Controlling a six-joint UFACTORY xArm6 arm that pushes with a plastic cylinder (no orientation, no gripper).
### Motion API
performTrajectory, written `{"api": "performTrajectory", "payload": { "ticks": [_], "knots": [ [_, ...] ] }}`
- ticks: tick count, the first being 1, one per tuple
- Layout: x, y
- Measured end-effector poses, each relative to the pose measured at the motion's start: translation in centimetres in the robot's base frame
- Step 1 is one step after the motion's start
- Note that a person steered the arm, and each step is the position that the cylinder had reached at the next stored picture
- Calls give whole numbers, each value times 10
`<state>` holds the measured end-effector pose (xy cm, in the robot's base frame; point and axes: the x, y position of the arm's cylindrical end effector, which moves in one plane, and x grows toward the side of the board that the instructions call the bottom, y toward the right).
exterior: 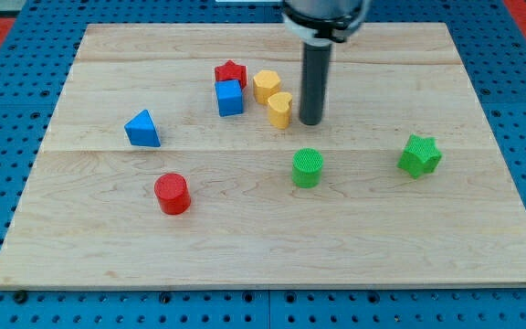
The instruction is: Push the green star closer to the green circle
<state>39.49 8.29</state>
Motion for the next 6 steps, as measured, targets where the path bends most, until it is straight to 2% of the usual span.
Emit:
{"api": "performTrajectory", "payload": {
  "ticks": [1, 2, 3, 5, 6],
  "knots": [
    [3, 91],
    [38, 145],
    [80, 110],
    [84, -41],
    [103, -41]
  ]
}}
